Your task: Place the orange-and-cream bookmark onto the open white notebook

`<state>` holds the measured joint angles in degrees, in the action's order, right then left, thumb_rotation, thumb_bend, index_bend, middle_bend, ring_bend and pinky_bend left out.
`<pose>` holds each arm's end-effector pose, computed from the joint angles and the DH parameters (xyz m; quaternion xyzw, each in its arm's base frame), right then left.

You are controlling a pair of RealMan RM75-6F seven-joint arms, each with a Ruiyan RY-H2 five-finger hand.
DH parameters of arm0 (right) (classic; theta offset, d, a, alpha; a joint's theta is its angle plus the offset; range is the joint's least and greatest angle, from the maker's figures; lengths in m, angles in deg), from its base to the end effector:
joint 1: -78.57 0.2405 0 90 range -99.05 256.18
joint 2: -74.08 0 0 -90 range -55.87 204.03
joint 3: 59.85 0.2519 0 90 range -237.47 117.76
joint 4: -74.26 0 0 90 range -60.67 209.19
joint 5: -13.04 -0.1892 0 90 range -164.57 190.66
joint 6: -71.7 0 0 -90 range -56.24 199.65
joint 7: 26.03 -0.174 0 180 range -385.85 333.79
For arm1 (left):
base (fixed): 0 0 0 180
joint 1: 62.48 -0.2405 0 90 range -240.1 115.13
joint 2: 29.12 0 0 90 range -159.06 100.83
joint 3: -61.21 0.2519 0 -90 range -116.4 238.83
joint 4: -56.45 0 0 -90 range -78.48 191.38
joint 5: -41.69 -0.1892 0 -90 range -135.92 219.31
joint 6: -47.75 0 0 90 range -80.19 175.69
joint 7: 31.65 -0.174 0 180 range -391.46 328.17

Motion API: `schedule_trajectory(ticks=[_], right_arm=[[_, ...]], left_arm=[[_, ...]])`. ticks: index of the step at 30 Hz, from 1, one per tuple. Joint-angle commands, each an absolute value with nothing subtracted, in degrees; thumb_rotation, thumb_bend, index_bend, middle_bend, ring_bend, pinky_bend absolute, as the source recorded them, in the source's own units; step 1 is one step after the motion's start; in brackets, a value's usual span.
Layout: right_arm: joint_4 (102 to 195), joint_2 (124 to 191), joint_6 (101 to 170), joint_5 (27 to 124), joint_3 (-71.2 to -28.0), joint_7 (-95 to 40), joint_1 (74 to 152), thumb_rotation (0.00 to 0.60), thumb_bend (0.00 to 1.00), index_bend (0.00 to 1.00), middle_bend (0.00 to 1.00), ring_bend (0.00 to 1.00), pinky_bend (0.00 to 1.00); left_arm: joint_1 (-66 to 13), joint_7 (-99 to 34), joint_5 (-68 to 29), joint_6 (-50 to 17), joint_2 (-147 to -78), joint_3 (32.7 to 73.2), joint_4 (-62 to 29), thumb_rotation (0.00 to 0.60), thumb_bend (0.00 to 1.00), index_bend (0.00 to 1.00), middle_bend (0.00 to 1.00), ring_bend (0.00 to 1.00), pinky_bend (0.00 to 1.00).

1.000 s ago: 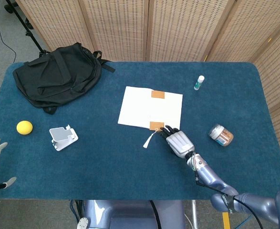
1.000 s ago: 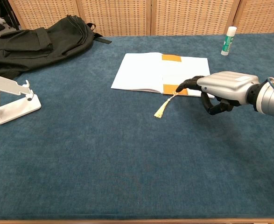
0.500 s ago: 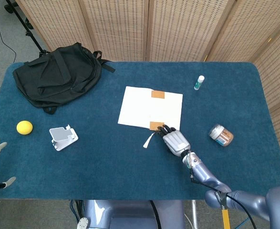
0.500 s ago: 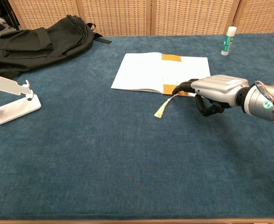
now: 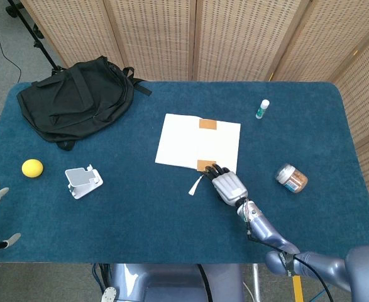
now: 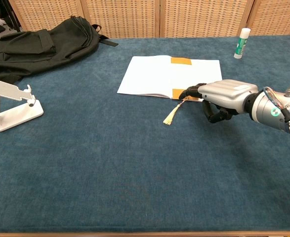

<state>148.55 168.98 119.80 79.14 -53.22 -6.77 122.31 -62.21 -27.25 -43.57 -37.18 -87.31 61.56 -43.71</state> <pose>-0.1573 -0.3580 -0.0557 0.7933 -0.3596 0.3029 0.3867 -0.3026 0.1729 0.1875 -0.5611 -0.4622 -0.3769 0.5740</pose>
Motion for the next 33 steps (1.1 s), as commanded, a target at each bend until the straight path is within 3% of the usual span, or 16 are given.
schedule_trajectory(ticks=[1,33], right_arm=[[148.58,169.43,120.03,78.25,-52.94,-5.90,122.31,0.600,1.00,0.11,0.08,0.00,0.20],[146.39,172.37,120.66,67.68,-50.71,3.23,123.67,0.600,1.00,0.11,0.08,0.00,0.20]], left_arm=[[-62.21,-27.23,-43.59,-37.20,-87.30,61.56,-43.71,0.600,0.00,0.00,0.00,0.00,0.00],[-62.49,-26.63,-43.98,-37.74,-87.17,61.72,-43.53,0.600,0.00,0.00,0.00,0.00,0.00]])
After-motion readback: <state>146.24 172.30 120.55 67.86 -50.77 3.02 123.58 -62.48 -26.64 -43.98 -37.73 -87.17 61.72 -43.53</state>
